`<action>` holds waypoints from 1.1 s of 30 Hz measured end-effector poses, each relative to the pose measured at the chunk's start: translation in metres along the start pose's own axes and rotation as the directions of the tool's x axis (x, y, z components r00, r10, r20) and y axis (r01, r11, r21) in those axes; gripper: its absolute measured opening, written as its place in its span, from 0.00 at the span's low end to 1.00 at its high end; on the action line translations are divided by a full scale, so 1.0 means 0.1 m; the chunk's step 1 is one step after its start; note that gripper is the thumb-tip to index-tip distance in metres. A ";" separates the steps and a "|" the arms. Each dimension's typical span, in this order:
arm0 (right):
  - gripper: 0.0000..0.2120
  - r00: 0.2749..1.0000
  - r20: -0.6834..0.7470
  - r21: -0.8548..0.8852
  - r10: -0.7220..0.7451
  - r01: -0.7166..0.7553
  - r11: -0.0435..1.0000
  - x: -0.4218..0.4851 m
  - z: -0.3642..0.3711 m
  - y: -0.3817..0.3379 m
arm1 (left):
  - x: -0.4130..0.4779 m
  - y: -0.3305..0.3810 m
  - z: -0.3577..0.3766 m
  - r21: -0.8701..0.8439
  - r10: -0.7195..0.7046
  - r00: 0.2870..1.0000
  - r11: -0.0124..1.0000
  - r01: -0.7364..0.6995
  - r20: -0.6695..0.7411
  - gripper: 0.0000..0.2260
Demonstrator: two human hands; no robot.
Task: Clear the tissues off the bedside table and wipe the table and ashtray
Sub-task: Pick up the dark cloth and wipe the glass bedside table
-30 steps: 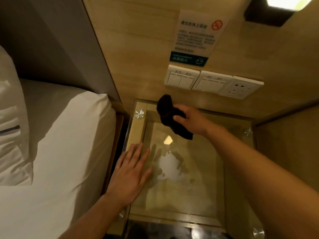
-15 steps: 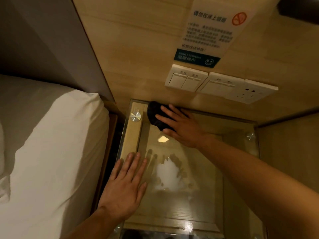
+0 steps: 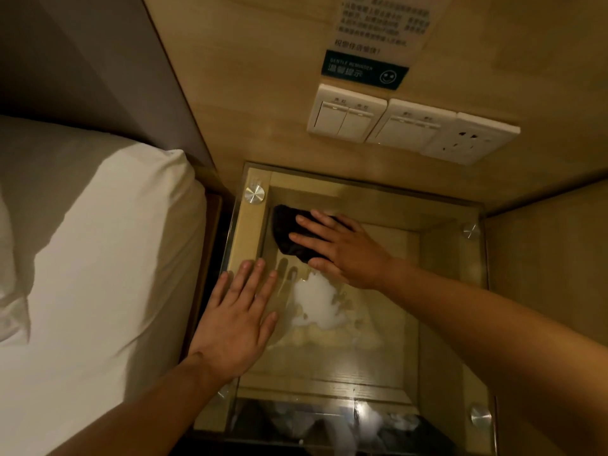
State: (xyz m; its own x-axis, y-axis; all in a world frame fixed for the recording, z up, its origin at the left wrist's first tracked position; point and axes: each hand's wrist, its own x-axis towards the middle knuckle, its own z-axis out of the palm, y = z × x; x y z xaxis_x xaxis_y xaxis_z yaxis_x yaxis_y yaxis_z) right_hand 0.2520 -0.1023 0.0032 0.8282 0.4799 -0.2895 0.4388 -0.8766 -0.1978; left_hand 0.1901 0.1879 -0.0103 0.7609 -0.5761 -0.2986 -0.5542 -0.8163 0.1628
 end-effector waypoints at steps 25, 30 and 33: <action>0.26 0.994 -0.067 0.023 -0.090 0.092 0.995 -1.07 0.53 -0.77 | -0.02 0.04 -0.03 0.014 -0.011 0.999 1.000 0.011 -0.036 0.30; 0.26 0.992 -0.089 0.007 -0.085 0.086 0.996 -1.26 0.63 -0.93 | -0.02 0.05 -0.03 0.000 -0.010 0.999 1.000 0.010 -0.041 0.30; 0.26 0.994 -0.071 0.007 -0.086 0.087 0.996 -1.34 0.67 -1.01 | -0.02 0.05 -0.02 0.003 -0.012 0.999 1.000 0.012 -0.040 0.30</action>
State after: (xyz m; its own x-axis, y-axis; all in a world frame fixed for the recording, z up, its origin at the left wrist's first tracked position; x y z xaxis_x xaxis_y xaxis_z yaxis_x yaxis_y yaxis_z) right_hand 0.0733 -0.0753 -0.0012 0.8099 0.5499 -0.2042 0.5068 -0.8313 -0.2283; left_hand 0.1865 0.1855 -0.0067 0.7800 -0.5678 -0.2630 -0.5463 -0.8229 0.1564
